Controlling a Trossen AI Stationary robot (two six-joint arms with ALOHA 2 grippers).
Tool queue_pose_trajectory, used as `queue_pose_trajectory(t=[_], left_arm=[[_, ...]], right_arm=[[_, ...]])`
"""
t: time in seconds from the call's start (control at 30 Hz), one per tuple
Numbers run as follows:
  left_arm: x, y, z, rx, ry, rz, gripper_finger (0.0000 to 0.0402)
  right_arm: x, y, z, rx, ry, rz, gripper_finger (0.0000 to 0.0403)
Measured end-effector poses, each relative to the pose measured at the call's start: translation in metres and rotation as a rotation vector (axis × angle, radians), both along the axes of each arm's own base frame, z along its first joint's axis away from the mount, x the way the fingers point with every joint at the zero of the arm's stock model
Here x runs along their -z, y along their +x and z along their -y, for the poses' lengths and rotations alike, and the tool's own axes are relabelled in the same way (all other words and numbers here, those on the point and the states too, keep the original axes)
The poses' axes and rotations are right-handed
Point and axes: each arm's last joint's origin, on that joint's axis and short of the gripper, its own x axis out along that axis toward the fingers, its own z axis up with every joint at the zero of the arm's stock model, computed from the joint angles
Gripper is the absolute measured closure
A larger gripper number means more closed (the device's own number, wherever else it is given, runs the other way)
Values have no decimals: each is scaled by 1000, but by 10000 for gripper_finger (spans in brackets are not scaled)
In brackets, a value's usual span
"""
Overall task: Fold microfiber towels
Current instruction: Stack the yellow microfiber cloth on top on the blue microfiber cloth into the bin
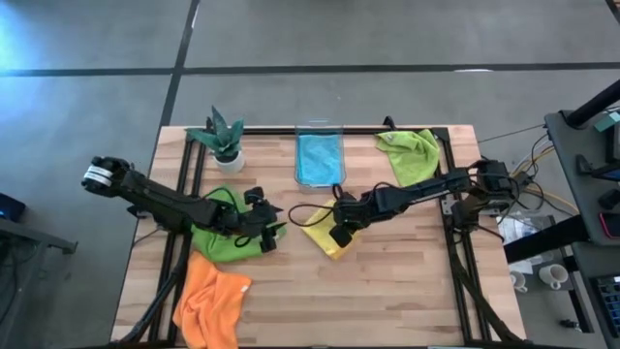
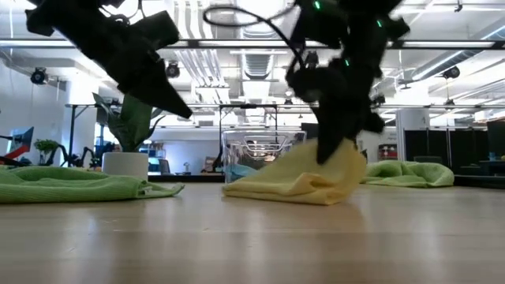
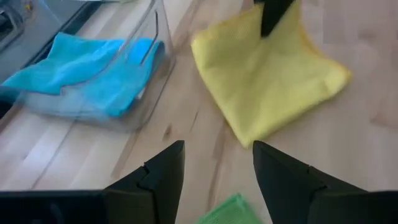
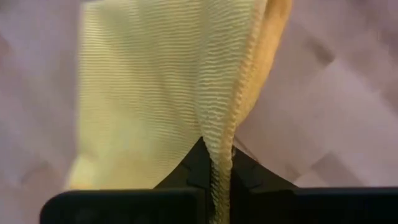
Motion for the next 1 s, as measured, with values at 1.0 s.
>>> queue_pose_trajectory(t=[1.0], left_arm=[[2, -20, -5, -27, -17, -83, 227]], right_arm=[[-158, 58, 136, 186, -210, 590, 392]])
